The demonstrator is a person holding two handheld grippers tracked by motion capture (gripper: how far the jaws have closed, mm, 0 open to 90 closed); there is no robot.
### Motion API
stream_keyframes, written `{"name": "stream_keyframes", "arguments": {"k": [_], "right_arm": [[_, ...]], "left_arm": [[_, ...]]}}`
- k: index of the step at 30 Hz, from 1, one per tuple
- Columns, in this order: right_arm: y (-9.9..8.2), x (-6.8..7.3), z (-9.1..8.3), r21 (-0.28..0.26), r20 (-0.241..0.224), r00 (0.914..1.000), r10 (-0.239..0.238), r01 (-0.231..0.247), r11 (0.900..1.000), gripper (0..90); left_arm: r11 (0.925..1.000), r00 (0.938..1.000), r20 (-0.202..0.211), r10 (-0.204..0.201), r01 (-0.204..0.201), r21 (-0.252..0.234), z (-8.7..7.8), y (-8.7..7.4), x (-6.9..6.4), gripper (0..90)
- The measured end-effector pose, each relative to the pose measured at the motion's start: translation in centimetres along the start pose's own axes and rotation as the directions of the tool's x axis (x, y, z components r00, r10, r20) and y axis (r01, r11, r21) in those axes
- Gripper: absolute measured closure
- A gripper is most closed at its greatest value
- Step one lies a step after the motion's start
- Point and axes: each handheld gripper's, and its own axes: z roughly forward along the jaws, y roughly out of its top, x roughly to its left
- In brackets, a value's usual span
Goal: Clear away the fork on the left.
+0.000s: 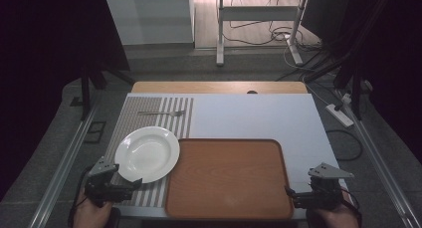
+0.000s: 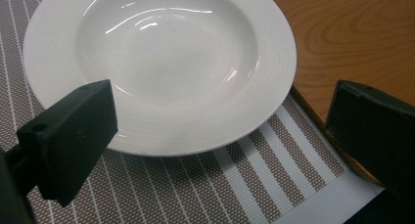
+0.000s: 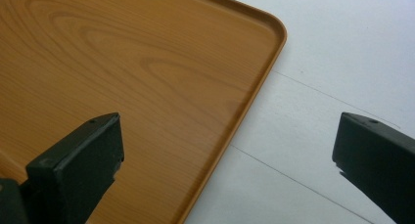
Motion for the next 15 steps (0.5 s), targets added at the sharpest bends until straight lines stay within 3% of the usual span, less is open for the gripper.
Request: {"name": "stream_keyframes", "arguments": {"k": [3, 8, 15], "right_arm": [[0.0, 0.02, 0.0, 0.001, -0.003, 1.0, 0.0, 0.0, 1.0, 0.0], [0.0, 0.03, 0.01, 0.001, -0.005, 1.0, 0.0, 0.0, 1.0, 0.0], [0.01, 0.07, 0.03, 0.004, -0.003, 1.0, -0.003, 0.003, 1.0, 0.0]], "left_arm": [[0.9998, 0.9999, -0.002, 0.014, -0.014, 0.011, 0.11, 0.05, -0.12, 1.3], [0.9999, 0.9998, 0.018, 0.003, -0.003, 0.014, 0.16, 0.07, 0.09, 1.9], [0.9995, 0.9997, 0.009, 0.021, -0.021, 0.024, 0.26, 0.15, -0.14, 0.7]]}}
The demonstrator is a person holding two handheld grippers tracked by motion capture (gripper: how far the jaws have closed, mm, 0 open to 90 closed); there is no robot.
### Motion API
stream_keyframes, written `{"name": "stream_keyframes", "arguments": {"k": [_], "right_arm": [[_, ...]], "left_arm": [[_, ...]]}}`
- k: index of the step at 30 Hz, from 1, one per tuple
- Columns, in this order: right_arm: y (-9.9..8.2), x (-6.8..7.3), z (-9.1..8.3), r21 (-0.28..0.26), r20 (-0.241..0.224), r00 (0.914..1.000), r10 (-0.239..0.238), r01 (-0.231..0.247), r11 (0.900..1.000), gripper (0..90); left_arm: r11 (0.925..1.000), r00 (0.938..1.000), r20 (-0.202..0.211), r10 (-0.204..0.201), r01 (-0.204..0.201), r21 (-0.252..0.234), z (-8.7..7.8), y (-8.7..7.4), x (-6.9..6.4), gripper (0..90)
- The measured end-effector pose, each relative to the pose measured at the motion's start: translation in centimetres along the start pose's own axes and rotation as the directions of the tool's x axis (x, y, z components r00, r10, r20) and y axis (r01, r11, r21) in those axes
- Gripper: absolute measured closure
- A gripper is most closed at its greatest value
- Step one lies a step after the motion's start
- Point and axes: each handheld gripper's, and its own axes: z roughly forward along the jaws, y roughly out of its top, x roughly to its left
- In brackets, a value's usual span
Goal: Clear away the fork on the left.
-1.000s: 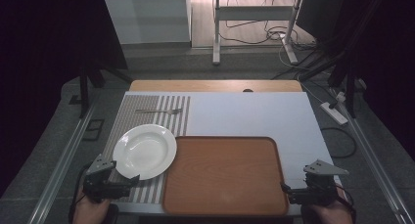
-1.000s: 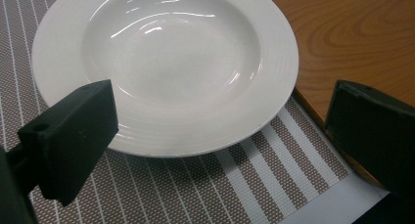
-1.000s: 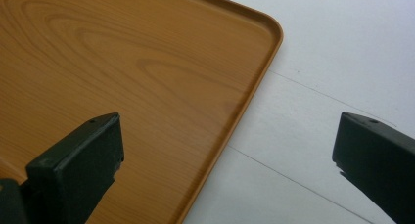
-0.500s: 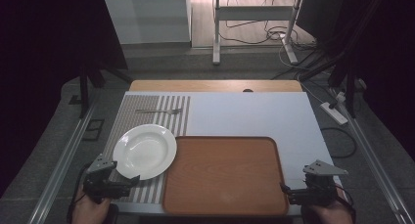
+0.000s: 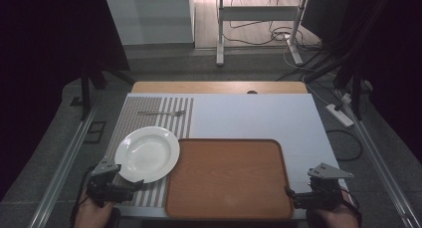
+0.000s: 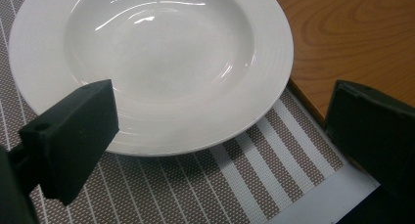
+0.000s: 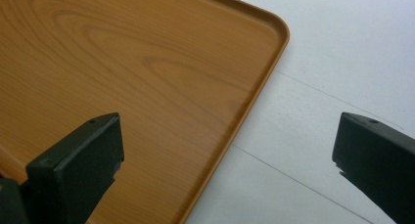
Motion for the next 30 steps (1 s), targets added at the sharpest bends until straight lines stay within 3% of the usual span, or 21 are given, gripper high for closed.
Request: {"name": "stream_keyframes", "arguments": {"k": [5, 11, 19, 24, 30], "right_arm": [[0.0, 0.0, 0.0, 0.004, -0.001, 1.0, -0.001, 0.001, 1.0, 0.0], [0.0, 0.0, 0.0, 0.005, 0.0, 1.0, -0.007, 0.007, 1.0, 0.0], [0.0, 0.1, 0.1, 0.006, 0.0, 0.9999, -0.012, 0.012, 0.9999, 0.0], [0.0, 0.1, 0.1, 0.007, -0.001, 0.9999, -0.012, 0.012, 0.9999, 0.0], [0.0, 0.1, 0.1, 0.008, -0.004, 0.9999, -0.013, 0.013, 0.9999, 0.0]], "left_arm": [[0.9999, 0.9997, 0.022, -0.012, 0.012, -0.001, 0.0, 0.2, 0.2, 0.2], [1.0, 0.9999, 0.016, -0.002, 0.002, 0.006, 0.2, 0.7, 0.3, 0.0], [0.9993, 0.9984, 0.044, -0.037, 0.037, 0.005, 0.9, 1.5, 0.7, 0.0], [0.9982, 0.9974, 0.041, -0.059, 0.058, 0.01, 1.6, 2.0, 1.1, 0.0], [0.9985, 0.9984, 0.03, -0.048, 0.048, 0.026, 2.6, 2.9, 1.3, 0.0]]}}
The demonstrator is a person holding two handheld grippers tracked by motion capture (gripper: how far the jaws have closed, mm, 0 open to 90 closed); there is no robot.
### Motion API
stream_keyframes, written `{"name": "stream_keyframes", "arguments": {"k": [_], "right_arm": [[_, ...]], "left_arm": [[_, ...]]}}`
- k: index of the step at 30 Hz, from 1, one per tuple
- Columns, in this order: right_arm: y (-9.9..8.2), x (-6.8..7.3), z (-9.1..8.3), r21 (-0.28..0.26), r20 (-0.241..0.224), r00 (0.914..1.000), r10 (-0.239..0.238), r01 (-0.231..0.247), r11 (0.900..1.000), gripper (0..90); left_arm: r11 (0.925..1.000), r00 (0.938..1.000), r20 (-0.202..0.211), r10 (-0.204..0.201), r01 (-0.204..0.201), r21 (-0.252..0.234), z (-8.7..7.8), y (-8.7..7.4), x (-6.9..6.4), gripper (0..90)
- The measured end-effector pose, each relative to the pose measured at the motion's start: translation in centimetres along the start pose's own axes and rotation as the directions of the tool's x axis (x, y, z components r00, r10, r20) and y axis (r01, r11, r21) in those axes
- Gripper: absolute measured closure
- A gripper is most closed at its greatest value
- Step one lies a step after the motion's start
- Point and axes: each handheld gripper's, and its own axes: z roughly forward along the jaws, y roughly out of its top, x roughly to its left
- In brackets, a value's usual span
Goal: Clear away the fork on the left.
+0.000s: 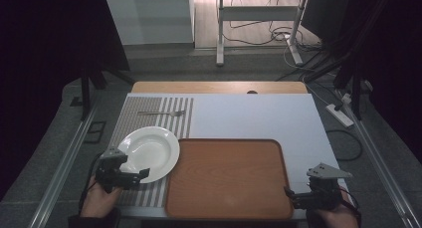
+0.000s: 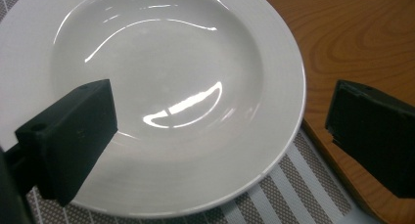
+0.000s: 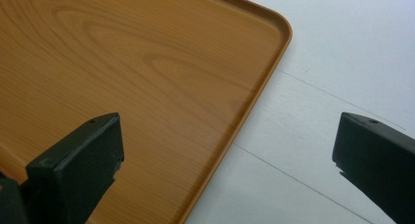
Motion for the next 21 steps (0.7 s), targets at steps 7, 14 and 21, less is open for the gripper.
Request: {"name": "stream_keyframes", "arguments": {"k": [7, 14, 21], "right_arm": [[0.0, 0.0, 0.0, 0.002, -0.001, 1.0, -0.001, 0.001, 1.0, 0.0], [0.0, 0.0, 0.0, 0.008, 0.003, 1.0, -0.005, 0.005, 1.0, 0.0], [0.0, 0.0, 0.0, 0.009, 0.002, 1.0, -0.005, 0.005, 0.9999, 0.0]], "left_arm": [[0.9999, 0.9999, -0.009, 0.005, -0.005, 0.009, 0.8, 0.9, 0.4, 0.0], [0.9999, 1.0, -0.008, 0.006, -0.006, 0.016, 1.7, 2.0, 1.1, 0.0], [0.9997, 0.9999, -0.01, 0.008, -0.007, 0.024, 2.6, 2.9, 1.9, 0.0]]}}
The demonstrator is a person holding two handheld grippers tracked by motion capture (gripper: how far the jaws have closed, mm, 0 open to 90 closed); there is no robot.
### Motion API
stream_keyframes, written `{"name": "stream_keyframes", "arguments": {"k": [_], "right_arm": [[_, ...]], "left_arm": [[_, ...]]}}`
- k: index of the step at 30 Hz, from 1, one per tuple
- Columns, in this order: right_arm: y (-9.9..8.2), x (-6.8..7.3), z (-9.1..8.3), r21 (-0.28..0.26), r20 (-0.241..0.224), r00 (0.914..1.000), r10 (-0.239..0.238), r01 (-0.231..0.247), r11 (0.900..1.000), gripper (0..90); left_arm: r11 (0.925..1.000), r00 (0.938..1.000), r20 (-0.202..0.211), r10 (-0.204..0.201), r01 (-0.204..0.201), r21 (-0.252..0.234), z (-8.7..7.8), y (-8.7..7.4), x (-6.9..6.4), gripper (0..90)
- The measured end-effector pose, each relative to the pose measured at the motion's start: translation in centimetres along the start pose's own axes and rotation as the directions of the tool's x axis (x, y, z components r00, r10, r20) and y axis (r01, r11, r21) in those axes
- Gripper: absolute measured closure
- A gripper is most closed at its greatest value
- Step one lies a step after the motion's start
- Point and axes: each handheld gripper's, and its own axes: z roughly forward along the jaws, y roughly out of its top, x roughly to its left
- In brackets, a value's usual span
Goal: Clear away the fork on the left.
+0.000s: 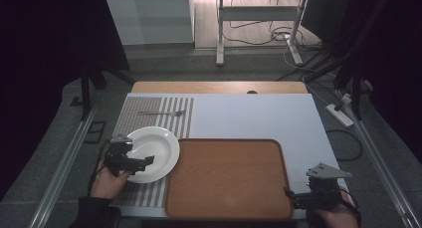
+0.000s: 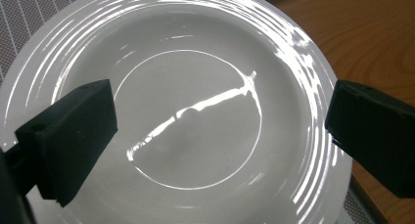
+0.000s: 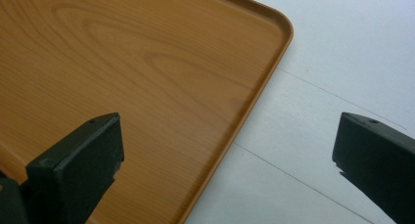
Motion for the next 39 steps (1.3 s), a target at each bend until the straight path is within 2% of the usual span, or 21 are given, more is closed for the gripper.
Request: {"name": "stream_keyframes", "arguments": {"k": [39], "right_arm": [[0.0, -0.1, 0.1, 0.003, -0.011, 0.9999, 0.001, -0.001, 1.0, 0.0]], "left_arm": [[0.9995, 0.9995, 0.011, -0.03, 0.03, -0.011, 4.3, 5.8, 4.5, 0.0]]}}
